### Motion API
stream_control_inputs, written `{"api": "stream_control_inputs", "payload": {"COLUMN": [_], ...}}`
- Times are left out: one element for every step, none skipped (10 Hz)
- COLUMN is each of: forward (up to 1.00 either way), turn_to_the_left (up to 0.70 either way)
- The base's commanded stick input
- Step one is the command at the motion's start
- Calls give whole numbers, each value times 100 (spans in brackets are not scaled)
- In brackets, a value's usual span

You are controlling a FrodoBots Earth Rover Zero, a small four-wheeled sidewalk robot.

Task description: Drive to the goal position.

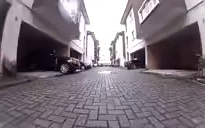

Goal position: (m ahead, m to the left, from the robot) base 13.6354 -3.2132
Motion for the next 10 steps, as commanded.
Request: {"api": "stream_control_inputs", "payload": {"forward": [85, 85, 85, 85, 85, 85, 85, 85, 85, 85], "turn_to_the_left": [0, 0, 0, 0, 0, 0, 0, 0, 0, 0]}}
